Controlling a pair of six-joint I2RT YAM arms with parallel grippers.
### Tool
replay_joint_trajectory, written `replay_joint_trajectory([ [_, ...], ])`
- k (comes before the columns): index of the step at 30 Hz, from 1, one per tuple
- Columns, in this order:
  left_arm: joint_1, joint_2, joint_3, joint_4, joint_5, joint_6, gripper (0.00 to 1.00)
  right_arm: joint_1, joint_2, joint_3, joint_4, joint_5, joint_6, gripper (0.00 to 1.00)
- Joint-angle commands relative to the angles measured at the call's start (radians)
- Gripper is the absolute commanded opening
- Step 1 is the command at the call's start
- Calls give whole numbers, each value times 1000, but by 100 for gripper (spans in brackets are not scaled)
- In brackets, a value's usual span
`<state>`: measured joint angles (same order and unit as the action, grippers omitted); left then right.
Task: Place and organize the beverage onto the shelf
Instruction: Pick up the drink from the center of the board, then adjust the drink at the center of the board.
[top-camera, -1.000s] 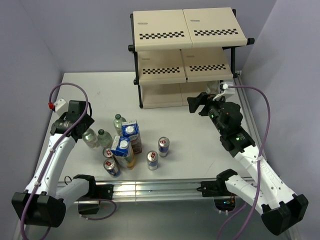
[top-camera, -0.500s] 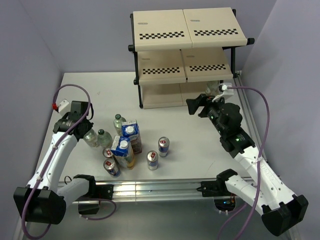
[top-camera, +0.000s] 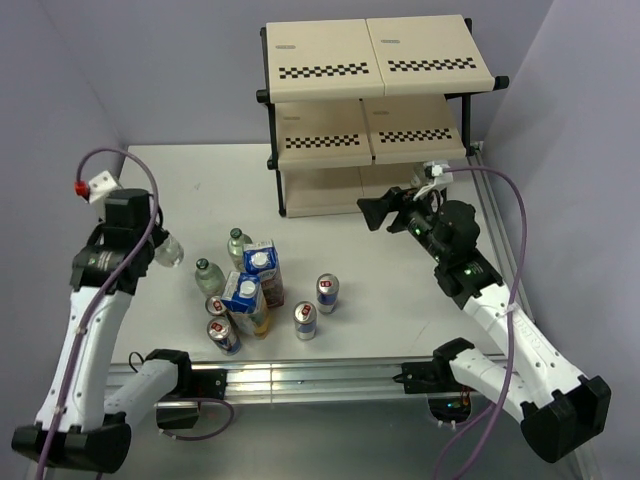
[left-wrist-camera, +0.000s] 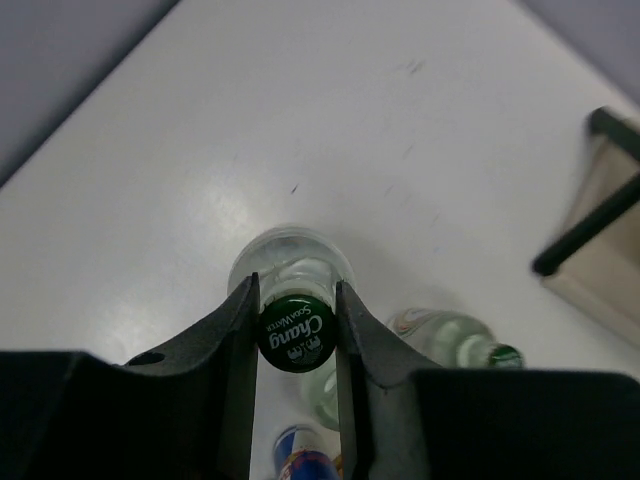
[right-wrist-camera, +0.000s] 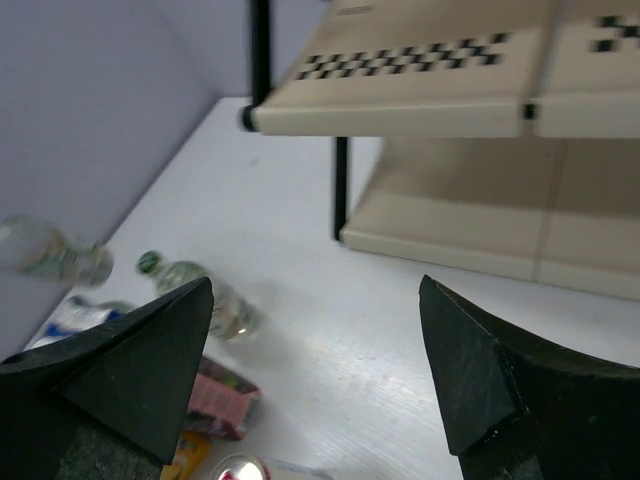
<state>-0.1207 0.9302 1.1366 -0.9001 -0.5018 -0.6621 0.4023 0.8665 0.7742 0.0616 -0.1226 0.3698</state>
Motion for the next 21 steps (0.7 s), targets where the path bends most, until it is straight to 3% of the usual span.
replay_joint_trajectory([
  [1, 1, -106, 182, 228, 28, 156, 0, 1, 17, 54, 167, -266, 12, 89],
  [4, 1, -146, 267, 320, 166, 248, 0, 6, 77, 108, 250, -420, 43, 86],
  [7, 1, -188, 311, 438, 400, 337, 0, 56, 155, 219, 232, -554, 8, 84],
  [9, 1, -200, 342, 489, 581, 354, 0, 104, 192, 316, 150, -531, -44, 84],
  [12, 1, -197, 359, 581, 734, 319, 0, 202, 209, 390, 112, -491, -109, 84],
  [18, 1, -134, 351, 719, 896, 213, 0, 283, 224, 491, 41, -451, -150, 84],
  [21, 1, -126, 307, 869, 1055, 116, 0, 296, 221, 520, -3, -446, -140, 84],
])
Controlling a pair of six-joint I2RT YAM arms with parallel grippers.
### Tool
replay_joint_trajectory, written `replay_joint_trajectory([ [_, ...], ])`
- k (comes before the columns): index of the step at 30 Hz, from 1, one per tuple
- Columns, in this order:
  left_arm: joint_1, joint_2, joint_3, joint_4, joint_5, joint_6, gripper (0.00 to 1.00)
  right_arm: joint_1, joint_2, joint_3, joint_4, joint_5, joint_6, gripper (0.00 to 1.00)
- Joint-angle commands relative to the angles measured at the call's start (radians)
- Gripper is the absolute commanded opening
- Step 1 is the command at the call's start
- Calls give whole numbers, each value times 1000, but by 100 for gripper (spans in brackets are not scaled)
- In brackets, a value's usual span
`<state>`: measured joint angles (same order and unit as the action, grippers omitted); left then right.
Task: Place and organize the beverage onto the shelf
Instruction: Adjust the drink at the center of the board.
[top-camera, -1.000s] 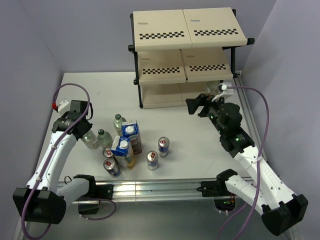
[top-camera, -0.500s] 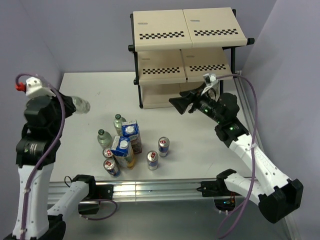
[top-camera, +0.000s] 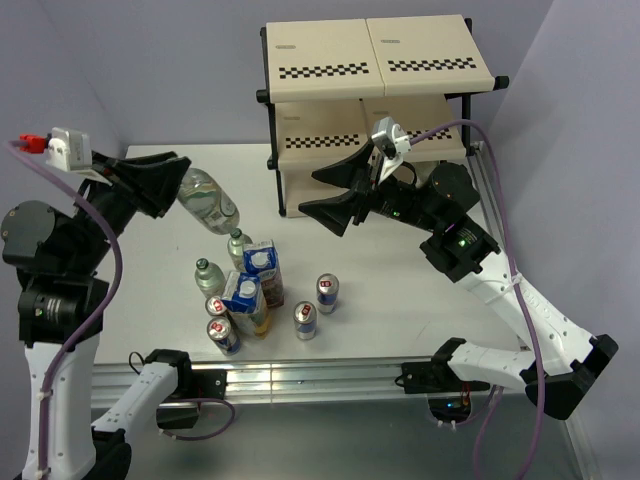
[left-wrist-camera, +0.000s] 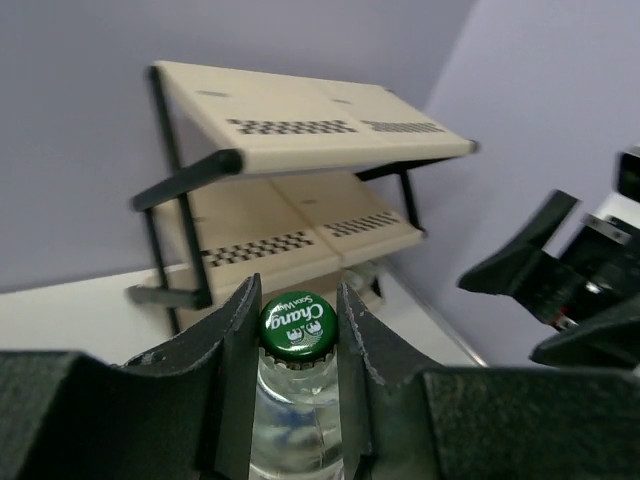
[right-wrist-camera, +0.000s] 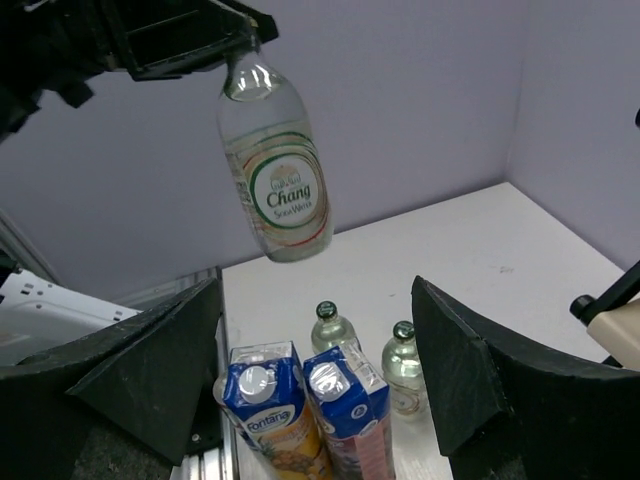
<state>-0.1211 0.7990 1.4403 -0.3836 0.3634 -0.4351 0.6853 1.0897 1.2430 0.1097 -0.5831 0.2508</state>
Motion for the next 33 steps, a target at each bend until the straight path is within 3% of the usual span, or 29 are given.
replay_joint_trajectory([
  [1, 1, 6, -13, 420, 286, -167, 0, 14, -4, 52, -53, -9, 4, 84],
  [6, 0, 58, -95, 774, 557, -356, 0, 32, 2, 65, -60, -78, 99, 86],
  [9, -12, 127, -80, 841, 676, -433, 0, 66, 22, 105, -142, -28, 79, 93],
  [11, -56, 157, -45, 794, 716, -391, 0, 106, 47, 150, -232, 17, 19, 99],
  [14, -165, 216, 47, 535, 717, -167, 0, 138, 96, 216, -345, 54, -19, 99],
  [16, -212, 253, 72, 461, 729, -87, 0, 146, 114, 233, -373, 60, -22, 99],
  [21, -255, 307, 69, 523, 805, -123, 0, 184, 174, 246, -446, -46, -62, 93],
  [31, -301, 355, 134, 411, 888, -34, 1, 226, 191, 228, -479, -80, -108, 82],
  [33, -305, 368, 152, 387, 896, -16, 0, 227, 203, 239, -490, -104, -120, 71],
])
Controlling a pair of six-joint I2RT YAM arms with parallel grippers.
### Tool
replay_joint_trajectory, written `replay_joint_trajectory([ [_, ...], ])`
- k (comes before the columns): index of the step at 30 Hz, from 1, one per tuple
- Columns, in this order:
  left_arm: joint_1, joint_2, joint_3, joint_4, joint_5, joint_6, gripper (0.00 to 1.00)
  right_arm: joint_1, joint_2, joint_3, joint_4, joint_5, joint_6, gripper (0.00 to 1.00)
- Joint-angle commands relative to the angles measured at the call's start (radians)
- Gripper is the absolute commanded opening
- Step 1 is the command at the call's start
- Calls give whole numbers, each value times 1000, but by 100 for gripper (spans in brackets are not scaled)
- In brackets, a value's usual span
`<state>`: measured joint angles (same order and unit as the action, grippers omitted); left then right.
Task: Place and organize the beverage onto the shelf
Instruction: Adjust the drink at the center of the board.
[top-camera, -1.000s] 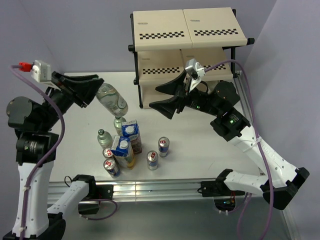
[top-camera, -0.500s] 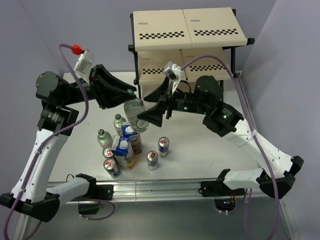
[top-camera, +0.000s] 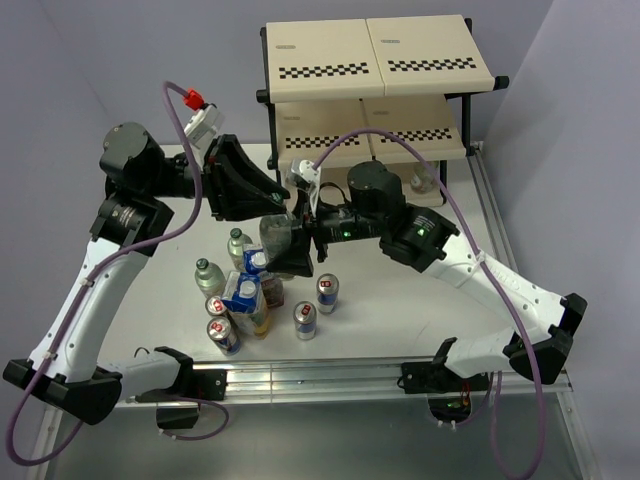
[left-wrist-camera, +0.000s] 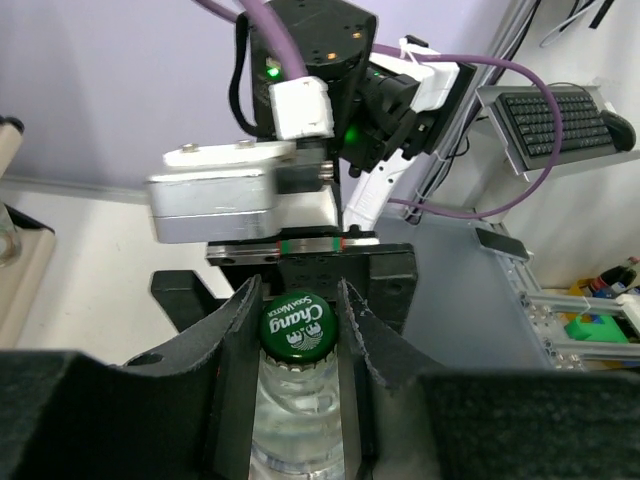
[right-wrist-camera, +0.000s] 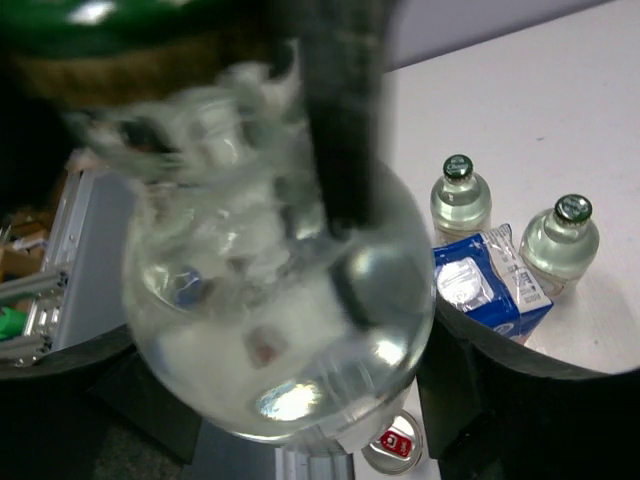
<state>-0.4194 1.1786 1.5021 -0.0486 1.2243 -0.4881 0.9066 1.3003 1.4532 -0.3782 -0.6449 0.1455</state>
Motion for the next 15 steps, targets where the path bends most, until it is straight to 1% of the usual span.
replay_joint_trajectory([
  [1, -10, -7, 98, -9, 32, 69, 0, 8, -1, 47, -10, -47, -18, 64],
  [3, -16, 3, 124, -63, -2, 103, 0, 9, 16, 59, -22, -71, -36, 53],
  [4, -18, 6, 130, -85, -14, 132, 0, 12, 19, 68, -25, -81, -46, 43],
  [5, -24, 7, 141, -120, -22, 144, 0, 14, 22, 70, -19, -87, -52, 36],
  [6, -25, 9, 145, -135, -28, 158, 0, 17, 21, 67, -8, -97, -57, 30],
  [7, -28, 10, 152, -149, -32, 180, 0, 15, 8, 49, 28, -104, -57, 21],
  [8, -32, 12, 156, -167, -39, 187, 0, 17, 1, 35, 56, -111, -54, 16],
  [9, -35, 9, 156, -174, -49, 194, 8, 17, -7, 20, 83, -120, -46, 10],
  [10, -35, 9, 155, -177, -71, 201, 16, 17, -25, -6, 137, -122, -40, 0],
  [11, -35, 4, 152, -178, -81, 206, 25, 17, -35, -20, 169, -119, -32, 0],
  [12, -35, 1, 150, -188, -97, 212, 46, 17, -45, -57, 208, -110, -8, 0],
  [13, -38, -2, 150, -194, -120, 217, 56, 17, -73, -76, 279, -105, 0, 0],
  [14, -36, -10, 147, -195, -141, 218, 73, 17, -85, -92, 313, -99, 9, 0],
  [15, -36, -14, 144, -197, -163, 221, 81, 17, -99, -126, 346, -90, 25, 0],
])
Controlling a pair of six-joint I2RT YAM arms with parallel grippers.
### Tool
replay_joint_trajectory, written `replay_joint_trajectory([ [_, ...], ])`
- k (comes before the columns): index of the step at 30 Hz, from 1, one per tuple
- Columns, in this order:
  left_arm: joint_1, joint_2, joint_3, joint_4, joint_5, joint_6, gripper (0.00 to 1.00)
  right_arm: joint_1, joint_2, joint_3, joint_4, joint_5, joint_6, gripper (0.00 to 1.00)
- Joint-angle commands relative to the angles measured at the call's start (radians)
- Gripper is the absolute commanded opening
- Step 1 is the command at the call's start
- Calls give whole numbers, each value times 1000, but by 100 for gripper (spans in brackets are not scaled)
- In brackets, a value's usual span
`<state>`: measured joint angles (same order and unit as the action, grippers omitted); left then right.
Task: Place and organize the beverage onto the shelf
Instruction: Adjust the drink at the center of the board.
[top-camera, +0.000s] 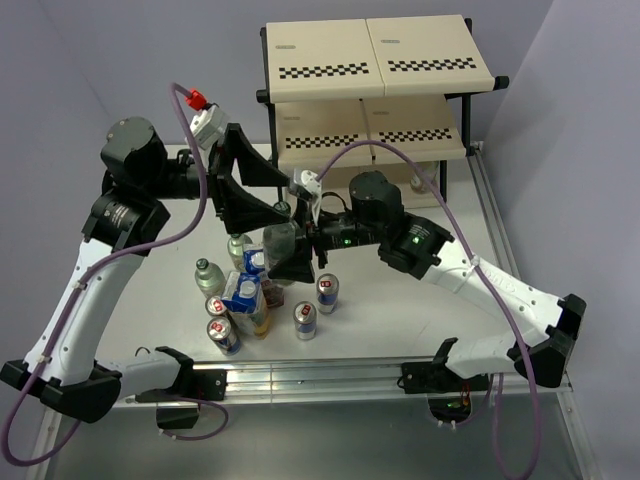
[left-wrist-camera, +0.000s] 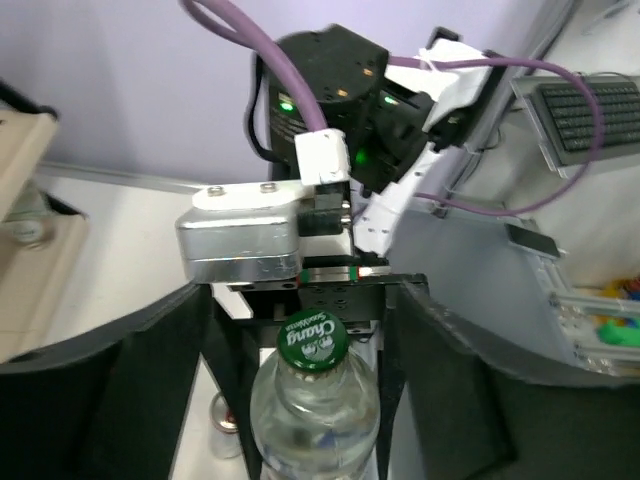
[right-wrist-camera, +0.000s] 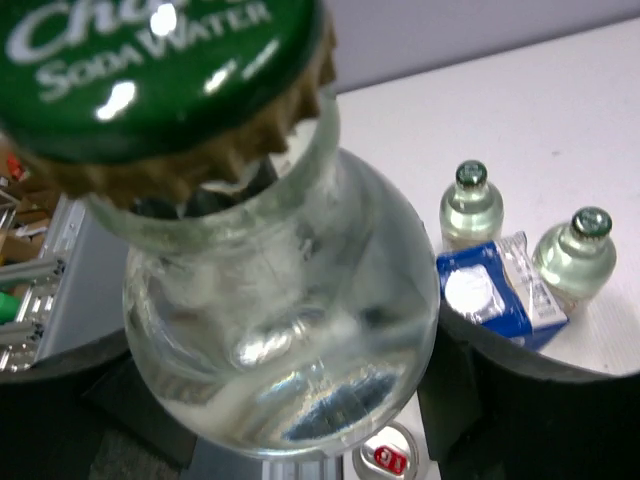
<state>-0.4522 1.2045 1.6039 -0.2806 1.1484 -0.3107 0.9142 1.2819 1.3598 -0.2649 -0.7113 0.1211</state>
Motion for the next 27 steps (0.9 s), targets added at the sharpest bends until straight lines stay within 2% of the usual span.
replay_joint_trajectory([
  [1, -5, -46, 36, 35, -143, 44, 87, 9, -104, -45, 260, 5, 54, 0],
  [2, -3, -62, 31, 43, -168, 39, 99, 9, -114, -57, 298, 27, 58, 0],
  [6, -5, -92, 28, 72, -369, -5, 99, 0, -194, -137, 346, 162, 54, 0],
  [7, -3, -98, 36, 69, -430, -16, 100, -5, -213, -163, 384, 235, 58, 0],
  [8, -5, -111, 42, 64, -581, -25, 99, -12, -231, -186, 397, 275, 60, 0],
  [10, -5, -121, 60, 19, -767, -54, 99, -44, -275, -246, 391, 411, 26, 0],
  [11, -5, -131, 67, -12, -968, -67, 100, -57, -289, -269, 394, 582, 17, 0],
  [12, -5, -137, 71, -43, -1090, -82, 100, -70, -303, -334, 404, 639, 20, 0],
  [14, -5, -166, 64, -132, -1272, -90, 99, -174, -355, -424, 493, 752, 26, 0],
  [15, -5, -184, 47, -146, -1408, -78, 99, -214, -369, -518, 536, 816, 20, 0],
  [18, -3, -291, -83, -114, -1509, -12, 99, -382, -368, -675, 743, 868, -47, 0],
  [19, -3, -322, -166, -94, -1523, 5, 100, -418, -353, -707, 870, 853, -73, 0],
  [21, -3, -397, -238, -37, -1556, 48, 100, -504, -285, -781, 1002, 799, -142, 0],
  [22, -5, -434, -292, -25, -1569, 53, 99, -526, -256, -791, 1100, 785, -146, 0],
  [24, -5, -459, -332, -2, -1593, 62, 100, -596, -158, -804, 1167, 738, -123, 0],
  [27, -3, -480, -386, 26, -1612, 70, 100, -682, -31, -826, 1355, 656, -61, 0],
])
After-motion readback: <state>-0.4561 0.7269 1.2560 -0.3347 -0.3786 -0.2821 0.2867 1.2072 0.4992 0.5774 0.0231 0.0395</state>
